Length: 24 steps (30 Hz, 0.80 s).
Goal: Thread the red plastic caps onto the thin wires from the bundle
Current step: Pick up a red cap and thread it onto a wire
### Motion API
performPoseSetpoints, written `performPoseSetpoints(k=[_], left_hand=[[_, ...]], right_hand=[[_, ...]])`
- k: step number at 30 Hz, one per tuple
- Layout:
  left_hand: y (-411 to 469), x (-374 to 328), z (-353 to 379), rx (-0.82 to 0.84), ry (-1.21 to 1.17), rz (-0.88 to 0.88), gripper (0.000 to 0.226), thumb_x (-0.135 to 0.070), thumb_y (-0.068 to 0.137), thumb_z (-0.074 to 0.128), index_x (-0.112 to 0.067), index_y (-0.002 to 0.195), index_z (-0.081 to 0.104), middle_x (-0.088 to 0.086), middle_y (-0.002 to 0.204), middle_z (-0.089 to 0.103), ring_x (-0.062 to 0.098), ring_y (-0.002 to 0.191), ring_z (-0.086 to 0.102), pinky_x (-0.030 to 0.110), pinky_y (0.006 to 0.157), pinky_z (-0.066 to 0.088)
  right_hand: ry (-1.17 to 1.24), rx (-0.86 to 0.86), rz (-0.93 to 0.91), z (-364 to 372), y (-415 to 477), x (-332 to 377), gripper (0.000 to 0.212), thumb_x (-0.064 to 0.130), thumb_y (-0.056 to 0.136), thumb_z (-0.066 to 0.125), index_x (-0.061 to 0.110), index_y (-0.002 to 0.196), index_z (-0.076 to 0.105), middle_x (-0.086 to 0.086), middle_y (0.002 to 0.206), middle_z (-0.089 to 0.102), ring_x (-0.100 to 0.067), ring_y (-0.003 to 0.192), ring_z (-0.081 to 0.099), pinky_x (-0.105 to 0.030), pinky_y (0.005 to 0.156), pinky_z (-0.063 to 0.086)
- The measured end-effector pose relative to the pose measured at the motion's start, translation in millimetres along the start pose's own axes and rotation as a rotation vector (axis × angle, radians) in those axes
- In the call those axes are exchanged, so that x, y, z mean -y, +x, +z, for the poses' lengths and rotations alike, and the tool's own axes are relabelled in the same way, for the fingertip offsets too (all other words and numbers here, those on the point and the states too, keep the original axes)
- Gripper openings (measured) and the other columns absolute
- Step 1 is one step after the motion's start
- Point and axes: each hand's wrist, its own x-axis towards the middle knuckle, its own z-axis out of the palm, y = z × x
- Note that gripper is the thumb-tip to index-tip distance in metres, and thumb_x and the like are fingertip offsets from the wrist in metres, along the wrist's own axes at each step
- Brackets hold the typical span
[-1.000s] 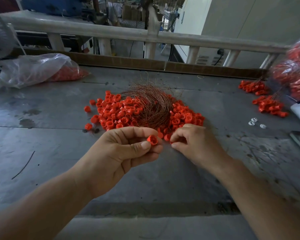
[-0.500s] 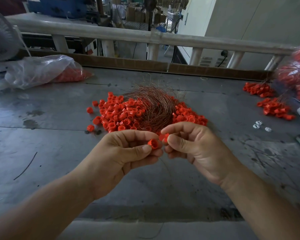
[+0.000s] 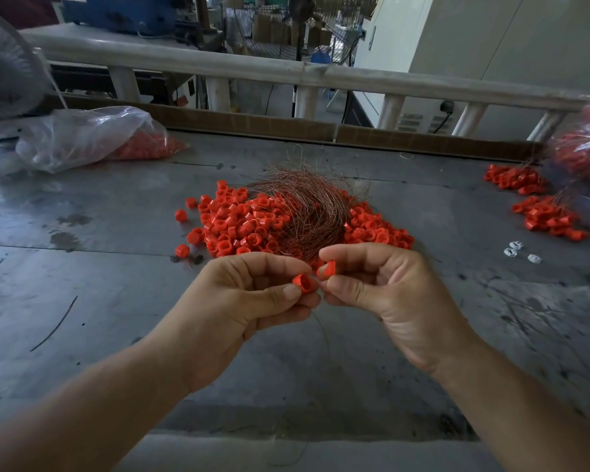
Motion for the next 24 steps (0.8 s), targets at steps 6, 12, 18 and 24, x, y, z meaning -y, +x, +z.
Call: performPoseSetpoints(k=[6, 12, 18, 24], left_hand=[[0.3, -0.1, 0.2, -0.012, 0.024, 0.015, 0.021, -0.002, 0.058, 0.062, -0.008, 0.074, 0.074, 0.013, 0.073, 0.072, 0.018, 0.067, 0.070, 0.021, 0.057, 0.054], [1.4, 0.0, 0.2, -0.009, 0.040, 0.022, 0.022, -0.004, 0.058, 0.063, -0.009, 0.075, 0.075, 0.013, 0.074, 0.072, 0.018, 0.068, 0.070, 0.020, 0.057, 0.054], [-0.4, -0.5, -0.4, -0.001, 0.046, 0.028, 0.022, -0.005, 0.056, 0.064, -0.008, 0.076, 0.074, 0.013, 0.075, 0.072, 0.018, 0.069, 0.070, 0.020, 0.057, 0.054], [0.4, -0.2, 0.9, 0.001, 0.048, 0.023, 0.022, -0.004, 0.058, 0.063, -0.009, 0.075, 0.075, 0.012, 0.073, 0.072, 0.017, 0.067, 0.070, 0.019, 0.056, 0.054]], right_hand=[[-0.053, -0.011, -0.046, 2.9, -4.9, 2.8, 0.019, 0.018, 0.058, 0.072, 0.018, 0.077, 0.069, -0.002, 0.073, 0.069, -0.013, 0.068, 0.067, -0.020, 0.059, 0.052], [-0.068, -0.014, -0.053, 4.6, -4.8, 3.5, 0.018, 0.021, 0.057, 0.071, 0.018, 0.075, 0.069, -0.001, 0.072, 0.070, -0.012, 0.066, 0.067, -0.019, 0.059, 0.052], [-0.060, -0.005, -0.053, 3.2, -5.4, 3.1, 0.020, 0.021, 0.059, 0.071, 0.021, 0.079, 0.072, -0.001, 0.072, 0.069, -0.012, 0.067, 0.067, -0.020, 0.059, 0.052], [-0.066, -0.002, -0.058, 3.7, -3.9, 2.7, 0.019, 0.028, 0.058, 0.071, 0.021, 0.076, 0.073, -0.001, 0.072, 0.071, -0.012, 0.066, 0.068, -0.019, 0.057, 0.052]])
